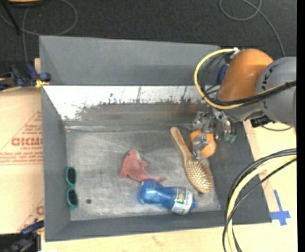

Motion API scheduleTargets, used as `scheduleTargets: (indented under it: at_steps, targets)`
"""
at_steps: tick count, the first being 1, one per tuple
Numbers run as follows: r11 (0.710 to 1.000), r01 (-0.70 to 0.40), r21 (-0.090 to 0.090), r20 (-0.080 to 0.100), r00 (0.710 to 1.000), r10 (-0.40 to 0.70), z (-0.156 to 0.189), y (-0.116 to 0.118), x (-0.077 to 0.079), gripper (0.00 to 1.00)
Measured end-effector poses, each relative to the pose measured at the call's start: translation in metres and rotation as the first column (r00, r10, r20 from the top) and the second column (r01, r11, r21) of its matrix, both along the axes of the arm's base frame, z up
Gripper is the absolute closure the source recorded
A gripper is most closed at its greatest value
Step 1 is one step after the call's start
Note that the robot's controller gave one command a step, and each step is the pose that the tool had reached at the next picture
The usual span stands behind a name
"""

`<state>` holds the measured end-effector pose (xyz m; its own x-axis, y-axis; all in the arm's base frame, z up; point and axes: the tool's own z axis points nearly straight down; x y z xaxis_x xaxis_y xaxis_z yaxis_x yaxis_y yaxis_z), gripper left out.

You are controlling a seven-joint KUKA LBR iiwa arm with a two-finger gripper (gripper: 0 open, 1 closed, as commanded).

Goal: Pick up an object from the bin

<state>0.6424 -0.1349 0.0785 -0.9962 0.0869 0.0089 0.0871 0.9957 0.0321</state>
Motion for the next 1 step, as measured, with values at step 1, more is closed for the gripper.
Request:
scheduleTargets:
  at_steps: [1]
  targets:
    - [1.000, -0.020, -0.024, 0.006, 1.000, 0.020, 0.0516, -0.0092, 0.0001, 1.00]
